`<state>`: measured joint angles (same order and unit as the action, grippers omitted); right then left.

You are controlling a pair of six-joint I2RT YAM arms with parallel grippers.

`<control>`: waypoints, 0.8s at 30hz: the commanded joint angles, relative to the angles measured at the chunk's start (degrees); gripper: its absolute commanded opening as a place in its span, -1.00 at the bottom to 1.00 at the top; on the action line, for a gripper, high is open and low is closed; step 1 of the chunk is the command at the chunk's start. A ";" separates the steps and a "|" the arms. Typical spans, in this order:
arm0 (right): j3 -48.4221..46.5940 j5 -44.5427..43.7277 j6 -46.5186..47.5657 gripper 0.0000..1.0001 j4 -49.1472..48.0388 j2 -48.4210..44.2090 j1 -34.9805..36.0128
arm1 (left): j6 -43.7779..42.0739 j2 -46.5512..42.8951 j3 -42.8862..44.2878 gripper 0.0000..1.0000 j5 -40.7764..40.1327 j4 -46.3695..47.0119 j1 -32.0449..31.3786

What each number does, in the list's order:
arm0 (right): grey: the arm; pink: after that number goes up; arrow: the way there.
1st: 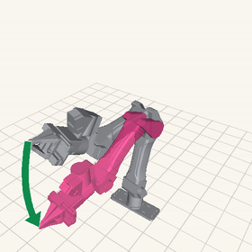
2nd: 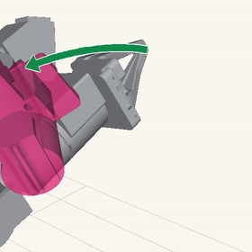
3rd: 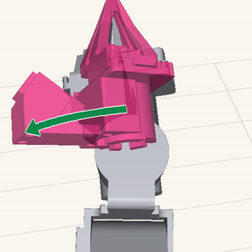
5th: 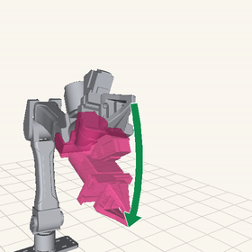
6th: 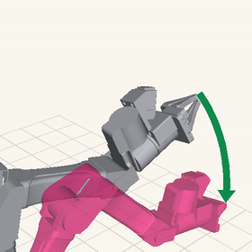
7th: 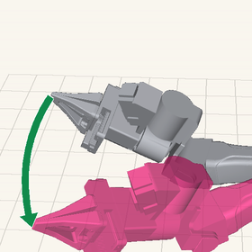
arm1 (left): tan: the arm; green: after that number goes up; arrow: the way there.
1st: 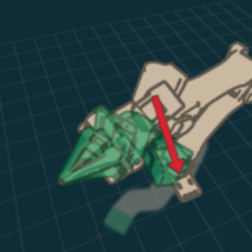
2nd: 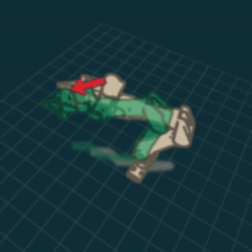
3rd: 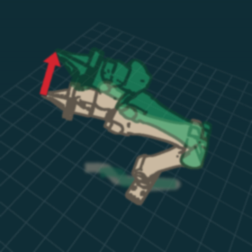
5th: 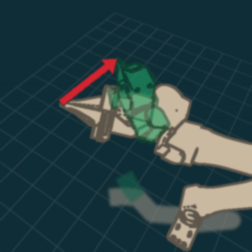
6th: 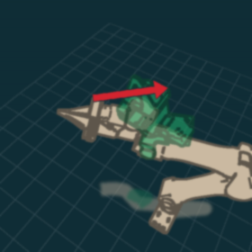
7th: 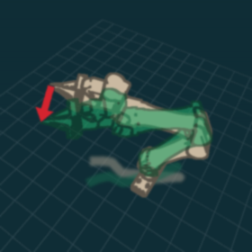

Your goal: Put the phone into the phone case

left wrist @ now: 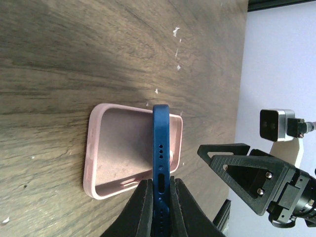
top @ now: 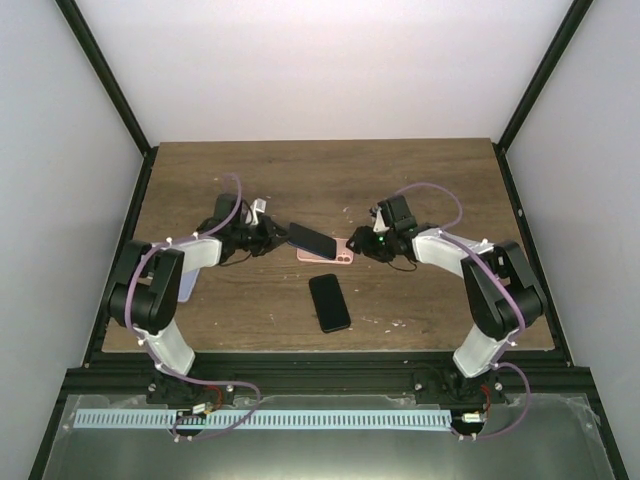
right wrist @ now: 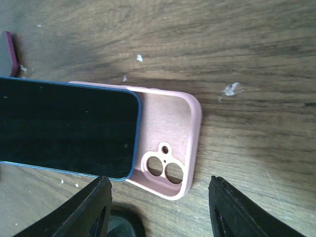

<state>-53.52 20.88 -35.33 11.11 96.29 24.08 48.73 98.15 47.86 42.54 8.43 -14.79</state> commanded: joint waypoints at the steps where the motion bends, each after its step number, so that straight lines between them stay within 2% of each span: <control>1: 0.92 2.87 0.70 0.10 -4.91 -0.68 -0.62 | 0.90 1.95 -0.72 -1.00 -0.09 7.33 -1.00; 8: 1.03 5.08 0.66 0.00 -6.89 2.24 -0.78 | -0.72 4.09 -0.12 -0.93 -1.41 4.88 -1.91; 14: 0.71 2.17 0.64 -0.02 -5.23 3.81 -0.78 | -2.49 6.26 1.45 -0.94 0.89 4.70 -2.11; 19: 0.61 0.30 1.33 0.09 -5.42 4.09 -1.54 | -4.86 7.03 3.27 -0.95 2.01 1.42 -2.09; 24: -1.52 2.03 4.45 0.11 -7.22 6.94 -1.97 | -6.71 7.62 4.25 -0.96 2.31 -1.92 -2.09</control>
<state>-52.80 22.52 -33.91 5.48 100.53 22.61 45.98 104.20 51.03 44.66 11.86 -16.19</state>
